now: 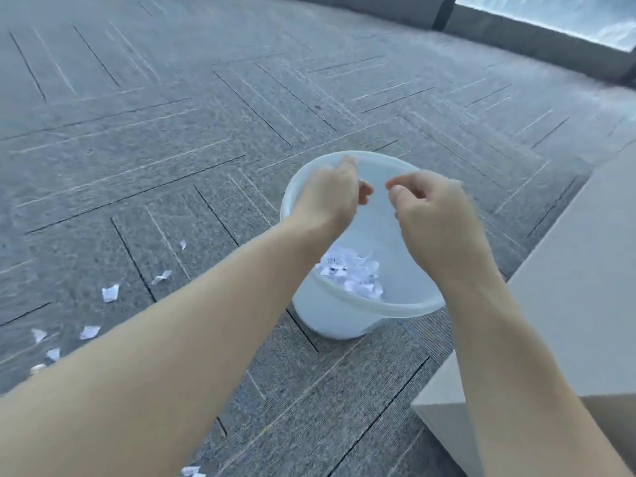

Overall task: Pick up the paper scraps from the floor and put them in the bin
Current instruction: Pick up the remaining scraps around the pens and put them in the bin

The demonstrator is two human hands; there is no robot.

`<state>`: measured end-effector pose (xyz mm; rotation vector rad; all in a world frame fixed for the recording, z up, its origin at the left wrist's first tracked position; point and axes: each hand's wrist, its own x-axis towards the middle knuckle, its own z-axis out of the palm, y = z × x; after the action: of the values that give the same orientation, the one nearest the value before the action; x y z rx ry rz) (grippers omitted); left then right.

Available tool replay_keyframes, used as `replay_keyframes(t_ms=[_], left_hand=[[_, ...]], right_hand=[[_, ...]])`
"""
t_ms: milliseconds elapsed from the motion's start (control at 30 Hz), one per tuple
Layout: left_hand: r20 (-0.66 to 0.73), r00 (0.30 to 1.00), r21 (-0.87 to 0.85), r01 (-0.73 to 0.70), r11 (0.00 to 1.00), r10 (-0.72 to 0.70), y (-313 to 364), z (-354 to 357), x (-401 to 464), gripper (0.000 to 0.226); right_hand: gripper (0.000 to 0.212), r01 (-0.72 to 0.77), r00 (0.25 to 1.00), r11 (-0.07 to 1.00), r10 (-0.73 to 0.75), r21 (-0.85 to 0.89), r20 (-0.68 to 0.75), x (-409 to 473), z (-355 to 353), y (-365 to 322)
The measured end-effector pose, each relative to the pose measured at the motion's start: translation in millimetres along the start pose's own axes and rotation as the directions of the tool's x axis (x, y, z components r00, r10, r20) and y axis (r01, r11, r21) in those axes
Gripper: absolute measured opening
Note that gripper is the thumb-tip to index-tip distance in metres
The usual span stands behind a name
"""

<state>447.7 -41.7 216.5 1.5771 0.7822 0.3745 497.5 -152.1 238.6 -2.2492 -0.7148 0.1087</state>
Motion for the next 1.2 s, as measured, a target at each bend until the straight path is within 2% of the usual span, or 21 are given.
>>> replay_keyframes(t_ms=[33,100,167,200,267,367,467,533,600,733,833,900,1000,1033,1133,1200], left_hand=[[-0.067,0.993,-0.037,-0.105,0.994,0.102,-4,-8,-4,0.051],[-0.209,0.933,-0.026,-0.305,0.952,0.293,-15,-29,-16,0.041],[-0.32,0.861,0.063,-0.396,0.916,0.395,-35,-57,-33,0.036],[-0.367,0.837,0.111,-0.394,0.913,0.406,-49,-71,-44,0.033],[-0.448,0.825,0.204,-0.281,0.938,0.344,-92,-98,-66,0.029],[-0.489,0.864,0.359,0.073,0.93,0.121,-175,-136,-110,0.024],[-0.495,0.856,0.502,0.42,0.757,-0.147,-252,-162,-172,0.015],[-0.51,0.819,0.512,0.536,0.671,-0.265,-287,-165,-215,0.018],[-0.527,0.784,0.517,0.601,0.609,-0.328,-308,-160,-250,0.031],[-0.553,0.758,0.49,0.632,0.6,-0.347,-326,-145,-283,0.057],[-0.575,0.75,0.477,0.632,0.611,-0.328,-333,-136,-288,0.064],[-0.602,0.731,0.453,0.644,0.617,-0.321,-335,-132,-288,0.055],[-0.653,0.686,0.39,0.668,0.634,-0.321,-339,-135,-283,0.024],[-0.659,0.678,0.385,0.675,0.63,-0.325,-341,-137,-281,0.018],[-0.643,0.698,0.423,0.668,0.613,-0.316,-344,-141,-278,0.015],[-0.617,0.733,0.445,0.625,0.641,-0.287,-343,-142,-279,0.013]], right_hand=[[0.02,0.053,0.998,0.997,-0.052,0.057,-0.019,-5,4,-10],[0.018,0.152,0.988,0.974,-0.152,0.168,-0.013,-17,17,-30],[0.017,0.227,0.967,0.938,-0.249,0.263,0.053,-32,39,-48],[0.016,0.258,0.949,0.925,-0.297,0.28,0.104,-40,54,-54],[0.014,0.3,0.9,0.917,-0.364,0.262,0.242,-61,93,-61],[0.011,0.351,0.762,0.92,-0.39,0.176,0.516,-96,159,-51],[0.017,0.46,0.504,0.887,-0.29,0.031,0.813,-129,217,-21],[0.024,0.561,0.363,0.827,-0.203,-0.039,0.909,-147,244,-2],[0.031,0.651,0.284,0.756,-0.156,-0.071,0.946,-163,259,9],[0.035,0.714,0.267,0.692,-0.127,-0.107,0.955,-186,277,21],[0.027,0.746,0.26,0.66,-0.171,-0.085,0.95,-198,288,24],[0.017,0.768,0.233,0.638,-0.185,-0.063,0.955,-201,293,22],[0.015,0.775,0.179,0.632,-0.179,-0.026,0.967,-204,296,21],[0.015,0.752,0.19,0.659,-0.201,-0.011,0.961,-204,296,21],[0.008,0.664,0.283,0.748,-0.271,0.016,0.92,-200,299,19],[0.006,0.645,0.295,0.763,-0.289,0.033,0.911,-198,304,14]])
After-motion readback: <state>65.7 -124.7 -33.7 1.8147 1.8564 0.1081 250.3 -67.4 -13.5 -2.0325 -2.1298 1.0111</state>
